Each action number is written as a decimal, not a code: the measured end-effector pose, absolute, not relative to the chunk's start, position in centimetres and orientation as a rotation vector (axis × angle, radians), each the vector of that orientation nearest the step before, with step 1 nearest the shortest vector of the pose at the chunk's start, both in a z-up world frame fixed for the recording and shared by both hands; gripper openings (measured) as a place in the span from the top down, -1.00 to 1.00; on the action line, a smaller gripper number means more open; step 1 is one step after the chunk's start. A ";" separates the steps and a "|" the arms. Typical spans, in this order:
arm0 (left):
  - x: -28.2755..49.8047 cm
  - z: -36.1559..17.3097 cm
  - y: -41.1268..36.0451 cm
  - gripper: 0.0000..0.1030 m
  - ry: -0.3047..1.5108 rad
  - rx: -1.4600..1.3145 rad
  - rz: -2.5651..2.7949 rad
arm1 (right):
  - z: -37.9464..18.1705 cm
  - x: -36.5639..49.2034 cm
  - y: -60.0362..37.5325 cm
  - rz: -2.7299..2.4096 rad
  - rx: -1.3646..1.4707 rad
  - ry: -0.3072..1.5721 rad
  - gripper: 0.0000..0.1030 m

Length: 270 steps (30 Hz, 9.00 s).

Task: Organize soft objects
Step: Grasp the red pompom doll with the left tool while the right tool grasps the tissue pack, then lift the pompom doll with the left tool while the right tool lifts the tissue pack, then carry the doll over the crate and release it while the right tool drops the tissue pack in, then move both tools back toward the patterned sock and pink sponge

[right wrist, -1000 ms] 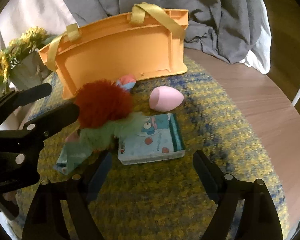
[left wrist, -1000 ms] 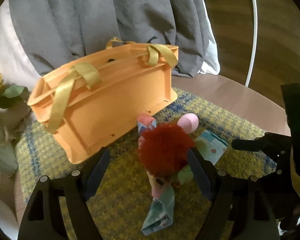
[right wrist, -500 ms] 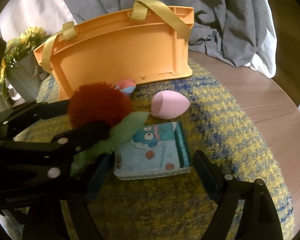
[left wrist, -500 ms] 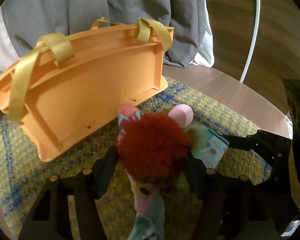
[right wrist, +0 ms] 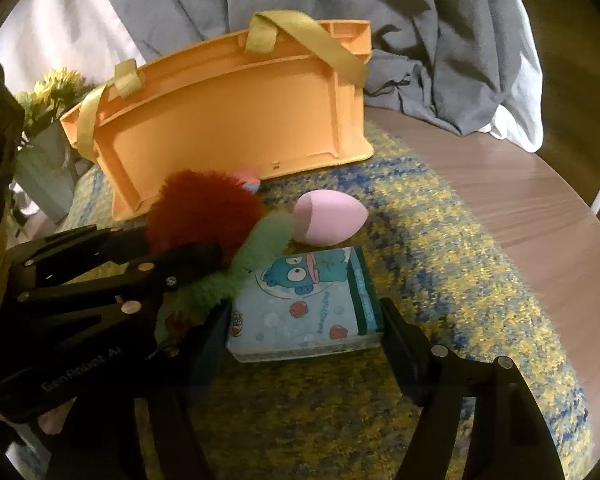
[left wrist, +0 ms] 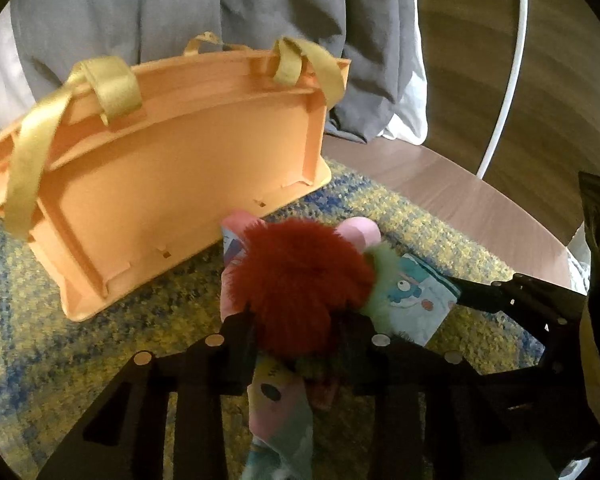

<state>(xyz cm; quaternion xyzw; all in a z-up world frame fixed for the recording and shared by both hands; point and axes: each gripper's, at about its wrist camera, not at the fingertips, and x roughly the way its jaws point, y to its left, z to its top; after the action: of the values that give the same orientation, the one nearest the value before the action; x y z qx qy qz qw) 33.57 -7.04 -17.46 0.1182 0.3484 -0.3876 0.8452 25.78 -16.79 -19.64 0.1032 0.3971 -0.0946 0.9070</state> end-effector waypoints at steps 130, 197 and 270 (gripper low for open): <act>24.6 -3.9 -5.6 0.32 0.537 0.050 -0.341 | -5.2 22.1 -22.2 -0.064 0.143 0.575 -0.44; 48.9 -6.5 -7.4 -0.10 0.638 0.143 -0.281 | -7.5 46.2 -21.6 0.008 0.110 0.642 -0.47; 31.2 -15.5 -7.3 -0.63 0.858 0.141 -0.310 | -16.4 30.6 -22.0 -0.043 0.137 0.811 -0.62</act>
<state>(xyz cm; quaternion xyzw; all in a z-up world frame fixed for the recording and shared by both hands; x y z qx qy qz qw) 31.21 -7.28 -15.47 0.0680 0.4139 -0.1496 0.8953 30.58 -21.98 -16.37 0.0665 0.3942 -0.0207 0.9164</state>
